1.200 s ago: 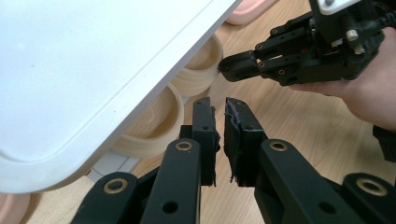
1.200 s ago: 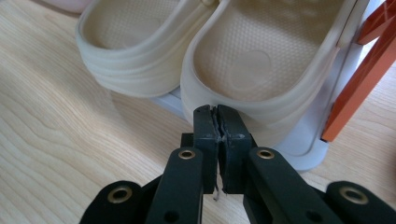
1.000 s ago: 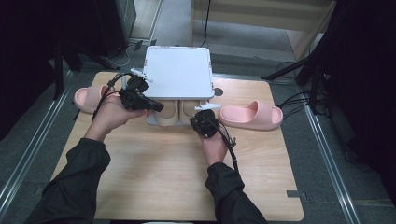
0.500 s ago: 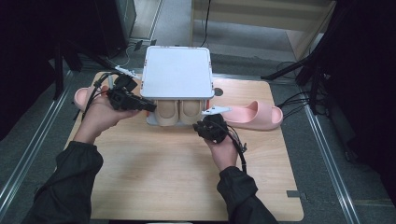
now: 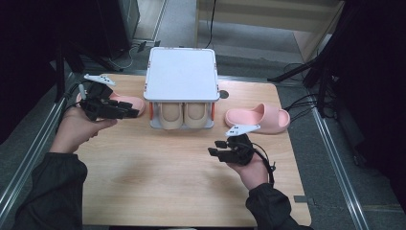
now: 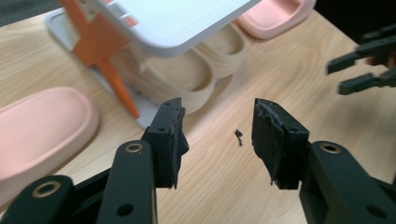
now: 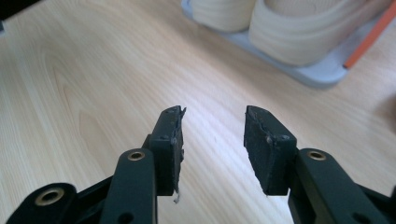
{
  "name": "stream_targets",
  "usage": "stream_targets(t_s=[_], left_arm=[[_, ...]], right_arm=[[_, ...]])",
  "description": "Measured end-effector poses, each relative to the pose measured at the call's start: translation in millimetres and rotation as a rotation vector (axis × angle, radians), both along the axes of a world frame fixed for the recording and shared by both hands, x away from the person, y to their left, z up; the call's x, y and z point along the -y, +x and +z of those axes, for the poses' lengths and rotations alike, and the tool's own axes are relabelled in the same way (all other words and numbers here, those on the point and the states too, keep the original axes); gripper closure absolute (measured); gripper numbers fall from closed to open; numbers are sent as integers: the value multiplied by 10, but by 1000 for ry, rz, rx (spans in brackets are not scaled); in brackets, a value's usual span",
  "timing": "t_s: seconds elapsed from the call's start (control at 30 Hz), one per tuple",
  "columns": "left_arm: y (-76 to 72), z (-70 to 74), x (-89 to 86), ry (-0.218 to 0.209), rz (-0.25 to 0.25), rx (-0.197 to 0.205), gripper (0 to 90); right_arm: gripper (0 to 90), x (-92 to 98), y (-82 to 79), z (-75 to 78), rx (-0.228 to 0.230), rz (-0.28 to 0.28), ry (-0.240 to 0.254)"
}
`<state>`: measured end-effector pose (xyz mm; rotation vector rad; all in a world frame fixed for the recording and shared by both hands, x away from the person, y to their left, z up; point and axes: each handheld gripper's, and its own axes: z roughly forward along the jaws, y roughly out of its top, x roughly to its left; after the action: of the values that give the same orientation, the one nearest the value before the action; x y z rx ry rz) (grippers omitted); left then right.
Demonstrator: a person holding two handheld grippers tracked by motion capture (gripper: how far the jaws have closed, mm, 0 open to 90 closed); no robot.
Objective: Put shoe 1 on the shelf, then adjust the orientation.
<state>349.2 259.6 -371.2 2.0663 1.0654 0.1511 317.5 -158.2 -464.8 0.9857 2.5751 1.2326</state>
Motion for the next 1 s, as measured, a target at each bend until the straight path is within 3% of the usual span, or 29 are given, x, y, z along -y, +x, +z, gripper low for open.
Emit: stream_targets(t_s=[0.27,0.43,0.57,0.7,1.0], left_arm=[[16,-200,-281,-11,93,-2,492],[86,-376,-386,-14,149,-14,471],[184,-601,-437,1,204,-13,449],[269,-794,-483,49,251,-45,457],[436,-904,-460,62,313,-10,479]], right_arm=[[562,194,-169,-55,19,-10,4],[557,246,-124,-26,14,-39,60],[556,237,-103,-43,31,-35,25],[557,215,-76,-57,22,-29,20],[557,206,-57,-67,21,-10,14]])
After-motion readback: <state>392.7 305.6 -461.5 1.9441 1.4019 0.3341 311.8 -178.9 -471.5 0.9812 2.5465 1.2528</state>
